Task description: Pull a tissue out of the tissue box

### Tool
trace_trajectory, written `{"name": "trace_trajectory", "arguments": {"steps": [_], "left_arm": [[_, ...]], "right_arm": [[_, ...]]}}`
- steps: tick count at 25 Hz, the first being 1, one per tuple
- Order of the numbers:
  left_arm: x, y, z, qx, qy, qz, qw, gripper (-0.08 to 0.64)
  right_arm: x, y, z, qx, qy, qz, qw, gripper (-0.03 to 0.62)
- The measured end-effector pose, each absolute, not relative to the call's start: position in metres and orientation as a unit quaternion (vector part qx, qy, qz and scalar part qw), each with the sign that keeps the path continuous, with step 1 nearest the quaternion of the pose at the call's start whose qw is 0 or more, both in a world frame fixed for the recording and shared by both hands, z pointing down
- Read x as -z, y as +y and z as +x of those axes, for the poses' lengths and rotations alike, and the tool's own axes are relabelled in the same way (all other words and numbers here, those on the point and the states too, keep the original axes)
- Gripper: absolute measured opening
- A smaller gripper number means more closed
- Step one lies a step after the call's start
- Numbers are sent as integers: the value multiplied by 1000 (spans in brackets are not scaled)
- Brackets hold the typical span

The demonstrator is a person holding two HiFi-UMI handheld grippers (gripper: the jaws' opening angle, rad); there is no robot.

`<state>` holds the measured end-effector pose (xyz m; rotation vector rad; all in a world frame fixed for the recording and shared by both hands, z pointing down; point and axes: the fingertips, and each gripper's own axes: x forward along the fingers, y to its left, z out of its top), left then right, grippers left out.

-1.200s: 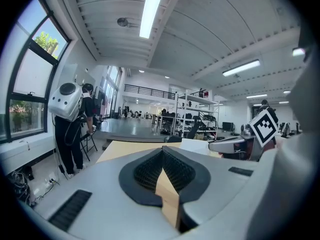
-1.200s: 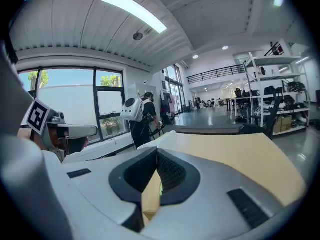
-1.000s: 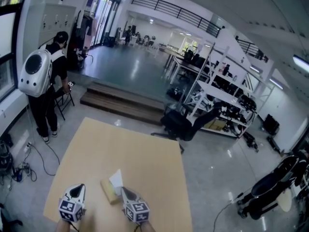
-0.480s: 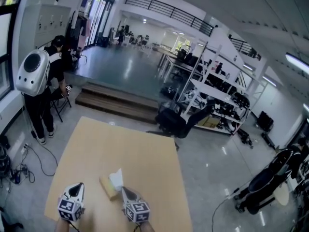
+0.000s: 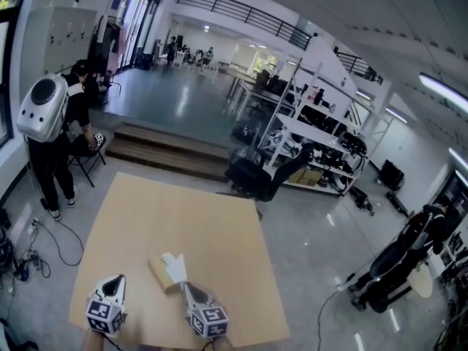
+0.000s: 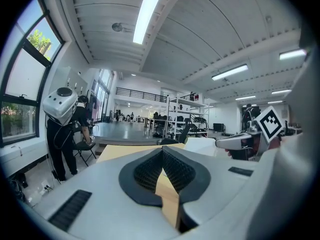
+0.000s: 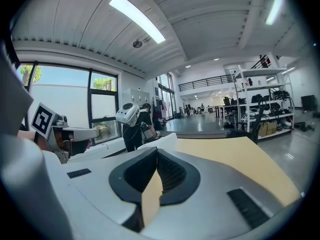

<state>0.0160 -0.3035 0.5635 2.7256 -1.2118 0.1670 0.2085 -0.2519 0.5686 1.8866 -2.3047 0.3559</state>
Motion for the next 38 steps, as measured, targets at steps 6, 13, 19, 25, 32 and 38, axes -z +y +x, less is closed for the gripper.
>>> {"name": "trace_trajectory", "arguments": {"steps": [6,13,19,25,32,38], "left_arm": [[-558,-283,16,-54,-389,917,67,8],[-547,-259,15,-50,-379,922,60,8],[-551,-239,12,-51,-370,926,60,8],[-553,-229,13,-50,-363,929,57,8],[-544,-222,17,-50,-359,931,51,8],[-540,-224,15,-49,-364,929,51,8]], "right_arm": [[-563,-220,207,-114,-755,642,61,5],[-558,-185,206,-110,-748,653,51,5],[-557,-164,204,-105,-743,660,37,5],[-552,-151,199,-100,-744,660,32,5],[-549,-146,202,-98,-743,661,32,5],[-544,-150,202,-96,-745,659,32,4]]}}
